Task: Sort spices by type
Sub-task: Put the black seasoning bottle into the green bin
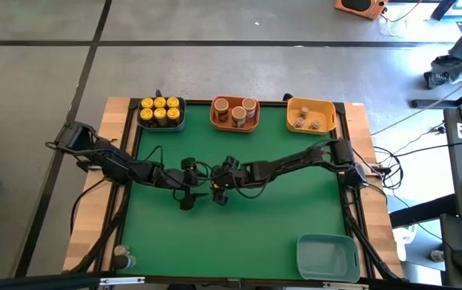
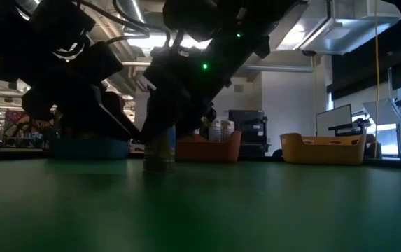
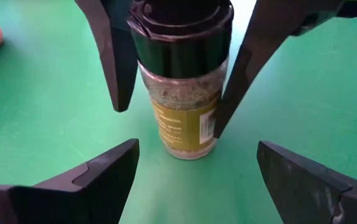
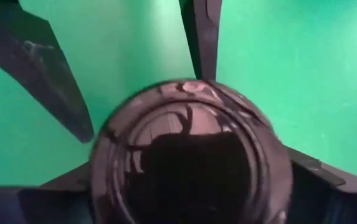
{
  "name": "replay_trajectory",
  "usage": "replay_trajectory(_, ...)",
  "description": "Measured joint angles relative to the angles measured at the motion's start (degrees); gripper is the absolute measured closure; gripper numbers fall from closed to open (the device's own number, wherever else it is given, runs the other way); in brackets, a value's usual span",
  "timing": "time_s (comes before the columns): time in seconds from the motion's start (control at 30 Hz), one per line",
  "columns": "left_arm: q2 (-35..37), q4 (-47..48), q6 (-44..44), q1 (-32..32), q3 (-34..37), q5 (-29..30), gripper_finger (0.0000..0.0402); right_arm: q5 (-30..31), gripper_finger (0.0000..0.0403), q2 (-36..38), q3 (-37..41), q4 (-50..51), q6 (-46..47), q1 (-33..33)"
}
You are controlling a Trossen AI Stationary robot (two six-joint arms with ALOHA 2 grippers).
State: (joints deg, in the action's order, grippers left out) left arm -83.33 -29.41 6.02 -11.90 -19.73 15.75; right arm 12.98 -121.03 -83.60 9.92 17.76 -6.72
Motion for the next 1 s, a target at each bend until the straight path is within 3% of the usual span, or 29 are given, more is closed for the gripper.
replay_trajectory(0.53,0.0,0.3,0.0,0.0,0.0,0.0,0.0078,-0.1,0.0219,-1.1,-0.1,-2.0,-3.3,-0.1)
replay_trajectory(0.8,0.0,0.4,0.1,-1.4,0.0,-0.1,0.0078,-1.0,0.0221,5.4,-0.1,9.2,-3.0,-3.2)
replay_trajectory(1.0,0.0,0.4,0.0,-3.5,0.0,-0.1,0.0078,-1.0,0.0219,13.4,0.0,24.4,5.6,-10.9)
